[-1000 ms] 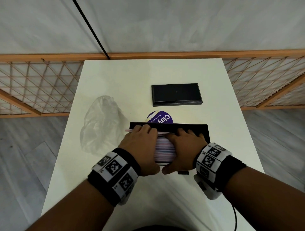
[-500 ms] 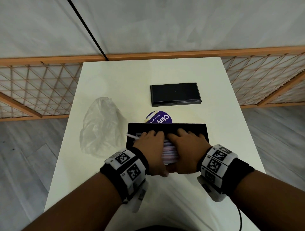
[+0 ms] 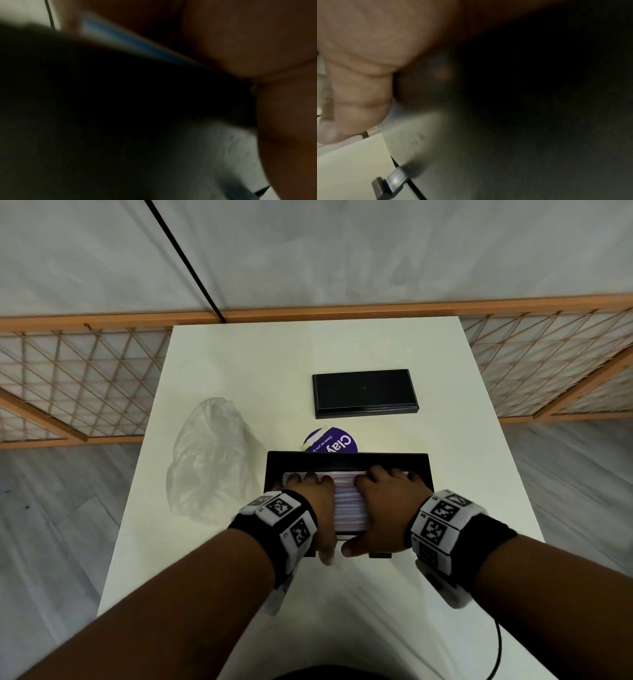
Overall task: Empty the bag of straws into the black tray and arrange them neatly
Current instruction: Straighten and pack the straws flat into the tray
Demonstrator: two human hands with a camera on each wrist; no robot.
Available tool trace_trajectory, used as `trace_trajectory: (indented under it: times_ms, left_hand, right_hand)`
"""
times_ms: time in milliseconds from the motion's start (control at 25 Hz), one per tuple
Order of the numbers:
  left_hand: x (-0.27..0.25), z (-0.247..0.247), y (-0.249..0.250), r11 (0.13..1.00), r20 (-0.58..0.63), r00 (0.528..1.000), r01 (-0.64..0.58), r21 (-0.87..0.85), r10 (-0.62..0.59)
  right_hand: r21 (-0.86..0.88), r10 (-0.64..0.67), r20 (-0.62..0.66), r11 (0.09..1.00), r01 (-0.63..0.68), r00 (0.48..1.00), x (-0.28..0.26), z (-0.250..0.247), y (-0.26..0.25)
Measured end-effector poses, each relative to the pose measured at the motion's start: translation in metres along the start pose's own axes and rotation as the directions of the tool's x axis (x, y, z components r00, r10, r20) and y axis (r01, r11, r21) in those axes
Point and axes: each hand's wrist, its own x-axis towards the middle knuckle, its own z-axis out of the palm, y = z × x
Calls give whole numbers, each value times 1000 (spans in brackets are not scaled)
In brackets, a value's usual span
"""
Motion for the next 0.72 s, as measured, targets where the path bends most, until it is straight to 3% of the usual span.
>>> trace_trajectory:
  times_ms: [120, 400, 520, 720]
  left_hand:
    - [3, 12, -3, 999, -36, 998, -44, -17, 44]
    - [-14, 36, -2, 997, -98, 993, -64, 34, 67]
    - [-17, 35, 1, 995, -144, 987, -61, 75, 72]
    - [-18, 40, 1, 997, -157, 985, -73, 32, 77]
  right_hand:
    - [46, -25, -25, 999, 26, 999, -3, 5, -1]
    - [-30, -64, -17, 998, 63, 998, -21, 16, -7]
    - [-89, -51, -71, 995, 45, 996, -21, 15, -7]
    - [25, -83, -31, 996, 84, 996, -20, 19, -4]
